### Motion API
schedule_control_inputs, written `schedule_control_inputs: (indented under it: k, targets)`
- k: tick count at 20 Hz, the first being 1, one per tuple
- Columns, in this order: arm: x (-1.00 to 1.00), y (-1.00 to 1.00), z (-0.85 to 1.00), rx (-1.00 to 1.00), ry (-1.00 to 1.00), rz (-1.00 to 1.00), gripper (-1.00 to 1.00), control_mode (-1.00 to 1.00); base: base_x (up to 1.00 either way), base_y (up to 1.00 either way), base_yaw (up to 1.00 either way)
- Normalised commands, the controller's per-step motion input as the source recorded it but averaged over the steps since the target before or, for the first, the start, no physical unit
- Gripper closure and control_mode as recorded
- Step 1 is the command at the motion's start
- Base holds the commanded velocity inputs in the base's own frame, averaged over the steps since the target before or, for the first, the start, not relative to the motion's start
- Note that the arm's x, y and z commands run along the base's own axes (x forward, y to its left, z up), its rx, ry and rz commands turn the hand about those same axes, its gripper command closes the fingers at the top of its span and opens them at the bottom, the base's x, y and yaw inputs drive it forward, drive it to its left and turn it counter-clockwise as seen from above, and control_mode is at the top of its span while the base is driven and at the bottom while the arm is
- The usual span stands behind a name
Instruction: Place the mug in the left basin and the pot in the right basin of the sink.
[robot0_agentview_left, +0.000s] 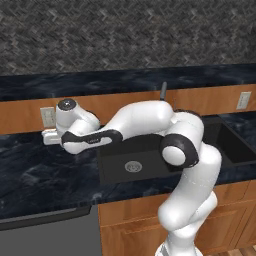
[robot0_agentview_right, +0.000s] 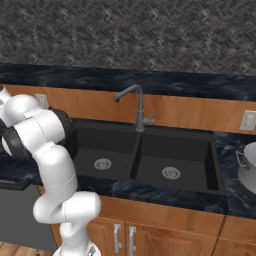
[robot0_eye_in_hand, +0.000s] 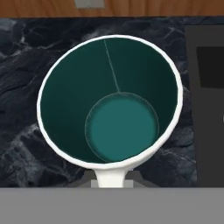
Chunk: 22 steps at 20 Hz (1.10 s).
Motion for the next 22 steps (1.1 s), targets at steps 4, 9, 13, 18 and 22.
schedule_control_inputs:
  k: [4,9,13,18,22]
  targets:
    - [0.00,-0.45,0.34,-0.06,0.00,0.00,1.00,-1.00,0.00,0.00,0.00]
    - [0.00,-0.47,0.30,-0.12,0.01,0.00,1.00,-1.00,0.00,0.00,0.00]
    - [0.00,-0.37,0.00,-0.06,0.03,0.03,1.00,-1.00,0.00,0.00,0.00]
    - [0.00,-0.33,-0.08,-0.01,0.03,0.07,1.00,-1.00,0.00,0.00,0.00]
    - [0.00,-0.39,-0.07,-0.01,0.02,0.07,1.00,-1.00,0.00,0.00,0.00]
